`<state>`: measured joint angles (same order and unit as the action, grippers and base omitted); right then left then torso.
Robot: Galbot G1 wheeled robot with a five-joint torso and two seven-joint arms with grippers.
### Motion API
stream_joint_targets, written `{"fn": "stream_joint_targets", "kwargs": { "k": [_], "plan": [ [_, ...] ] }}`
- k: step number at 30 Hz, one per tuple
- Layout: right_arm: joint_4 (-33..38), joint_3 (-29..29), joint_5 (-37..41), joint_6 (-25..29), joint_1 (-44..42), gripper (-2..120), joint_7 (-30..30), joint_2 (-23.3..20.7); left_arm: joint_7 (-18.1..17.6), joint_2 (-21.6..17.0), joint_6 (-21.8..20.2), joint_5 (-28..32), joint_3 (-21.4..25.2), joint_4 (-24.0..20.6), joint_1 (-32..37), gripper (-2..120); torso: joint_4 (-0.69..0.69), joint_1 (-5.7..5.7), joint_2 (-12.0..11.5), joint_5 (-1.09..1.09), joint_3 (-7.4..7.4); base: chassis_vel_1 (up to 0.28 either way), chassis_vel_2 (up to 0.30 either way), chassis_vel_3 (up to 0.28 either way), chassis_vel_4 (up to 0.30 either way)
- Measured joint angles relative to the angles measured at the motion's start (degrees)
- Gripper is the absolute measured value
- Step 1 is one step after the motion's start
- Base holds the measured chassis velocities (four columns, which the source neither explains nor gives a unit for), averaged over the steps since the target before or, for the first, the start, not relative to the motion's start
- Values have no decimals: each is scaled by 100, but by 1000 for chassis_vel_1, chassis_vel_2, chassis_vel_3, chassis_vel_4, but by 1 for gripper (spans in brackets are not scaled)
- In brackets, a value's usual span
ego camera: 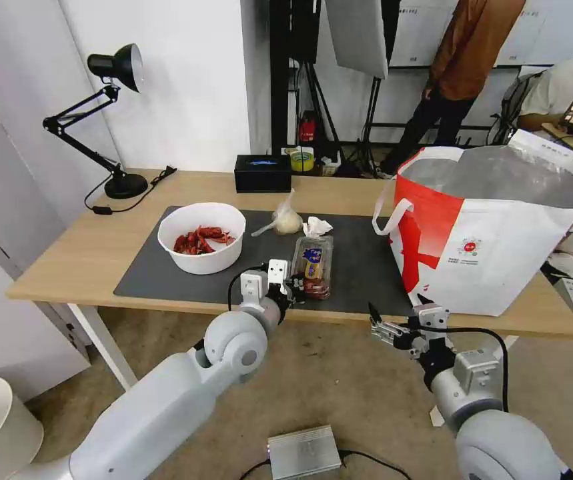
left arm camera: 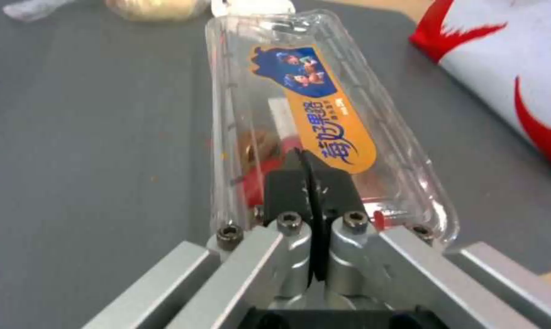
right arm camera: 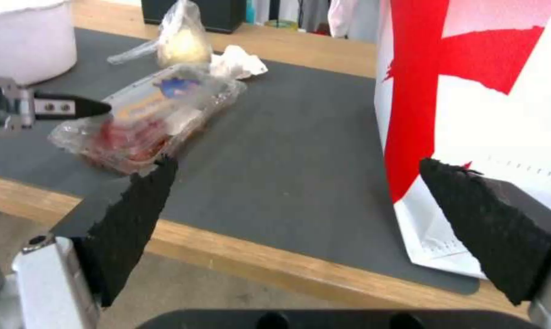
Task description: Pick up the trash from the table and place it into the takeout bag.
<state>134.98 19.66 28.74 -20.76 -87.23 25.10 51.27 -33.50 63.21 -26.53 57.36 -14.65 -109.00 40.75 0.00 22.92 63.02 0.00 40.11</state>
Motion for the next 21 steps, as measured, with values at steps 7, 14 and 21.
{"fn": "stream_joint_targets", "kwargs": {
  "k": [7,14,21],
  "plan": [
    [1,1,402,-15,66,100,119,-4,-9,-17,-164,3,-42,23,21,0,0,0,0,0,0,0,0,0,0],
    [81,19,1735,-110,334,100,550,-3,-24,-16,-166,9,-73,11,31,0,0,0,1,0,0,0,0,0,0],
    [116,66,2999,-39,694,100,854,-13,-62,-29,-158,21,-73,-37,33,0,0,0,0,0,0,0,0,0,0]
  ]
}}
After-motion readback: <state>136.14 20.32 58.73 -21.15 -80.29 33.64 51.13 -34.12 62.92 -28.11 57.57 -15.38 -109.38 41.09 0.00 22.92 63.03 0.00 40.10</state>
